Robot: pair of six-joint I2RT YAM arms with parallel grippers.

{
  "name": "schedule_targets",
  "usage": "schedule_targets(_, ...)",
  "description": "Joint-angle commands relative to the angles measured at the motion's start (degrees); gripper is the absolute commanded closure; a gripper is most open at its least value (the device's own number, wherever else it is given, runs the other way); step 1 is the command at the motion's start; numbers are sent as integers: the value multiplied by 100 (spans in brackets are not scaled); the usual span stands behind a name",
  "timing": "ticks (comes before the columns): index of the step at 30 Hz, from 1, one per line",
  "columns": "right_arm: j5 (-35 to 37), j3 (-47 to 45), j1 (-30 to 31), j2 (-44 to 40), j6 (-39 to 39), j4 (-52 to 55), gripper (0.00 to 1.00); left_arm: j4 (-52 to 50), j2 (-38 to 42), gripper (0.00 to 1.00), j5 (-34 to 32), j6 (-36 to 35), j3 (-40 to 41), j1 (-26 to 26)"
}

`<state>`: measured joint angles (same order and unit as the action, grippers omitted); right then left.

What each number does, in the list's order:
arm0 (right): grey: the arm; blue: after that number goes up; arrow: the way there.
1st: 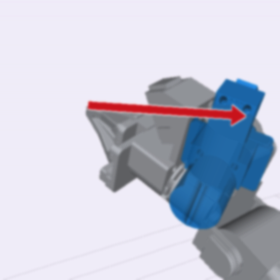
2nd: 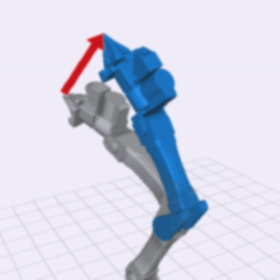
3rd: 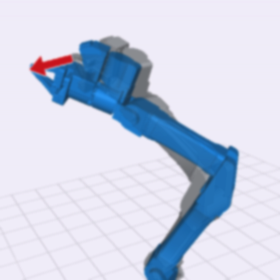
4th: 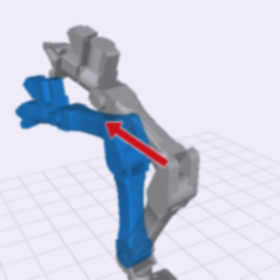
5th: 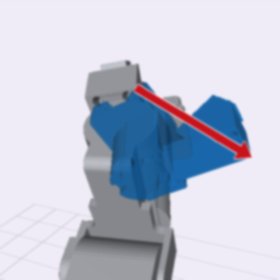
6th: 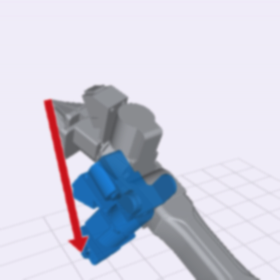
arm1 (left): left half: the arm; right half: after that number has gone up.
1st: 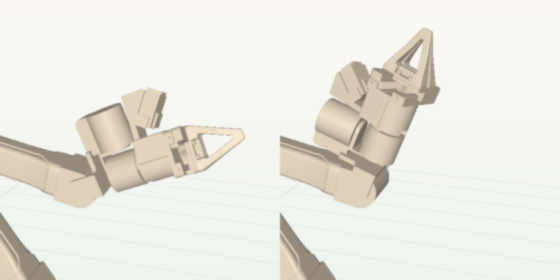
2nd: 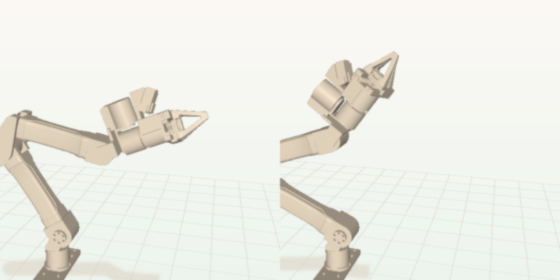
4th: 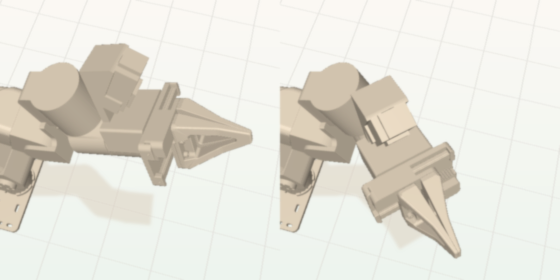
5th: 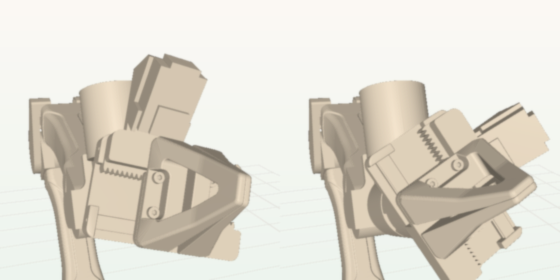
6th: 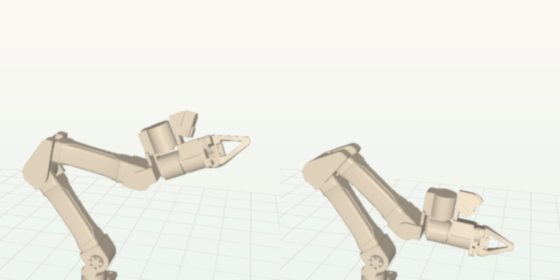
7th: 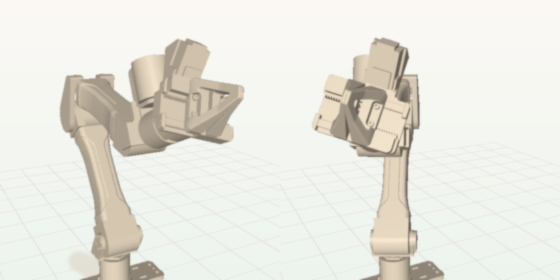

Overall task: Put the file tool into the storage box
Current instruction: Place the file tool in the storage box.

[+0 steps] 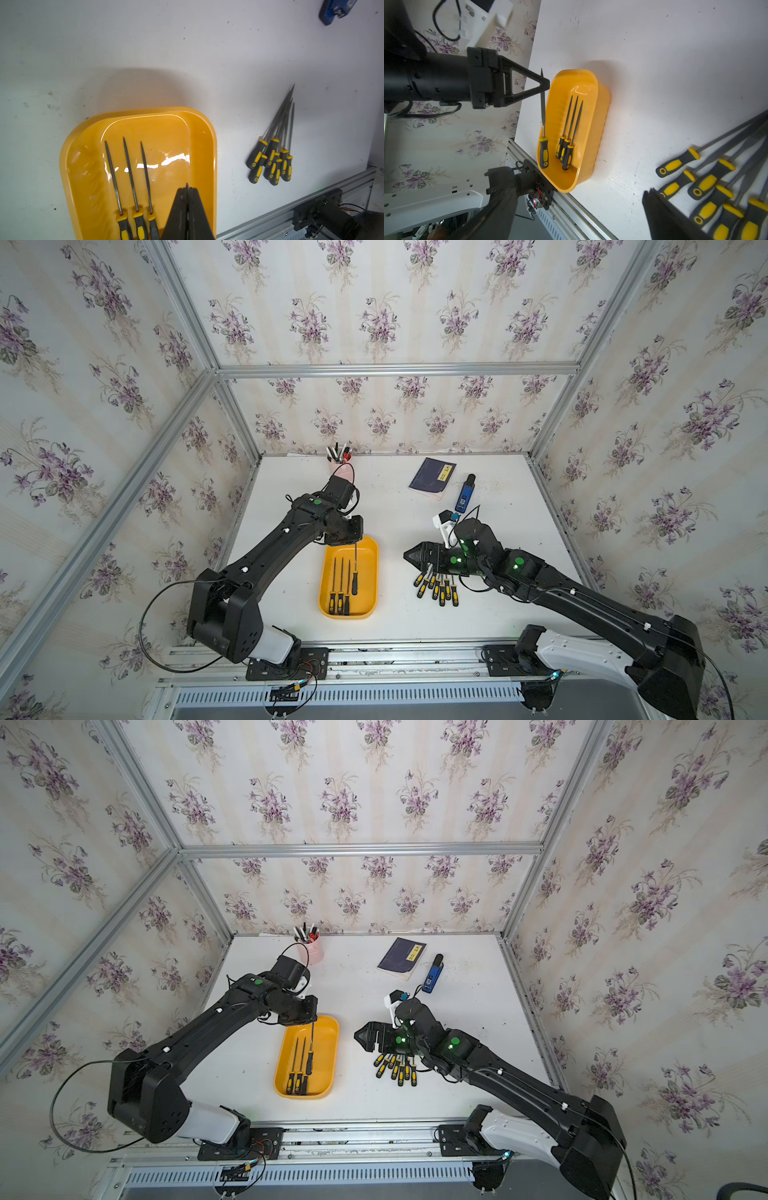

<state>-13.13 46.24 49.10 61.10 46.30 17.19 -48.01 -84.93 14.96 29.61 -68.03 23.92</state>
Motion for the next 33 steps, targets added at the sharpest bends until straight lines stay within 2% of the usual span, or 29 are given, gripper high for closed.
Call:
schedule_targets(1,86,-8,2,-67,19,93,0,265,-114,100,-200,32,175,16)
schedule_targets(14,126,-180,-4,-98,81,74,0,835,-368,100,-471,229,1005,226)
schedule_targets(33,205,-486,0,-149,168,-32,0,1048,-585,100,-608,318,1248,297)
